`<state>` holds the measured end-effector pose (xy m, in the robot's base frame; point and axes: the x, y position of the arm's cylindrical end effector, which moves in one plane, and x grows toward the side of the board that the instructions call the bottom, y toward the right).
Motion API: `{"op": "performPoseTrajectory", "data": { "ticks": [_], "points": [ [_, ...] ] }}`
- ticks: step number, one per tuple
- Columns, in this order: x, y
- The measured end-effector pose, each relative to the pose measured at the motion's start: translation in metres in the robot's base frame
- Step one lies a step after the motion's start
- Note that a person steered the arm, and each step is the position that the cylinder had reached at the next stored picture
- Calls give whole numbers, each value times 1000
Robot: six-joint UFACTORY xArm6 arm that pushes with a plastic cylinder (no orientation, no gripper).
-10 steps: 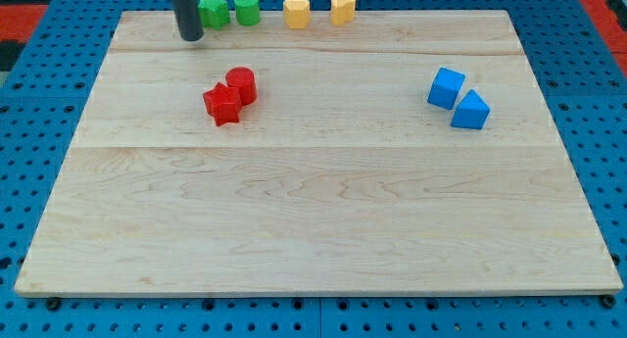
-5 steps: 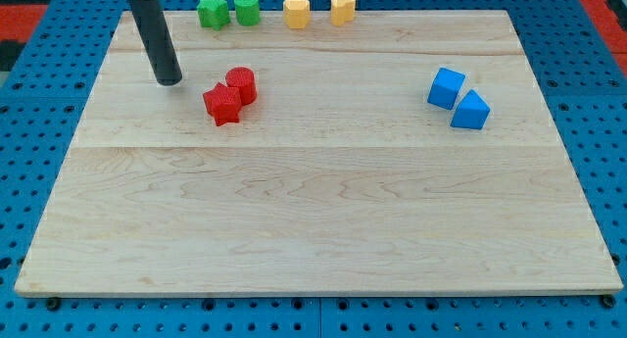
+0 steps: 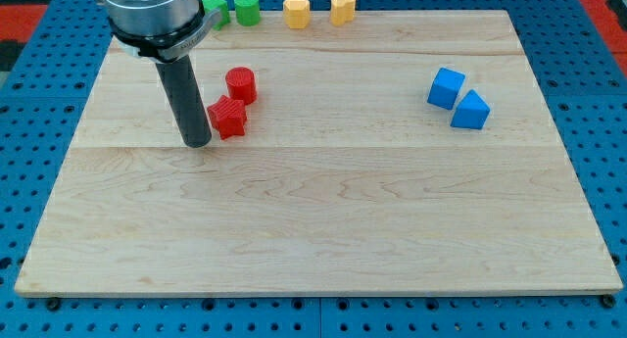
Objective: Slightly push the red star towards down
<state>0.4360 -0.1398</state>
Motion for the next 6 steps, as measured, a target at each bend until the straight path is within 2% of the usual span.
{"op": "performPoseTrajectory", "data": {
  "ticks": [2, 4, 5, 6],
  "points": [
    [-1, -23],
    [-3, 34],
    [-1, 32],
    [24, 74]
  ]
}}
